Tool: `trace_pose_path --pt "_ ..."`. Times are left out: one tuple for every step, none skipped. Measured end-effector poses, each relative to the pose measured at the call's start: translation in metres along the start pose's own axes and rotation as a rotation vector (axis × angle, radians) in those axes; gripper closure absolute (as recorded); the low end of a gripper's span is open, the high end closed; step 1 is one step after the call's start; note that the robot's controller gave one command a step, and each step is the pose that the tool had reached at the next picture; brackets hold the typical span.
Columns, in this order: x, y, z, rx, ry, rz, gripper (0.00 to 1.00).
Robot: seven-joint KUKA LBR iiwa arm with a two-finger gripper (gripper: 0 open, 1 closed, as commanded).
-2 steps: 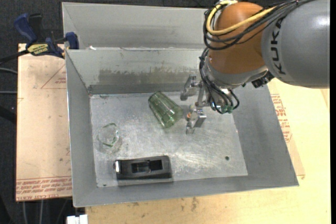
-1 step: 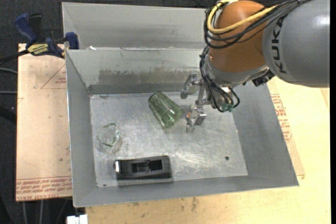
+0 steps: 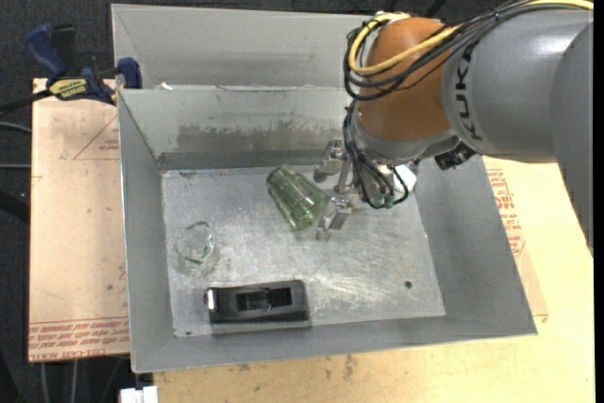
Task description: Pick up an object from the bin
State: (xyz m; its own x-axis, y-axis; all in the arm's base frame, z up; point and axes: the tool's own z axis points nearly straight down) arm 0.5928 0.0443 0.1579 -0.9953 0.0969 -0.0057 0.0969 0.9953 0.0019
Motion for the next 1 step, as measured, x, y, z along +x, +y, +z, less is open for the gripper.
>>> trace_pose_path --pt "0.0005 0.0131 0.0680 -0.001 -0.006 0.036 0.00"
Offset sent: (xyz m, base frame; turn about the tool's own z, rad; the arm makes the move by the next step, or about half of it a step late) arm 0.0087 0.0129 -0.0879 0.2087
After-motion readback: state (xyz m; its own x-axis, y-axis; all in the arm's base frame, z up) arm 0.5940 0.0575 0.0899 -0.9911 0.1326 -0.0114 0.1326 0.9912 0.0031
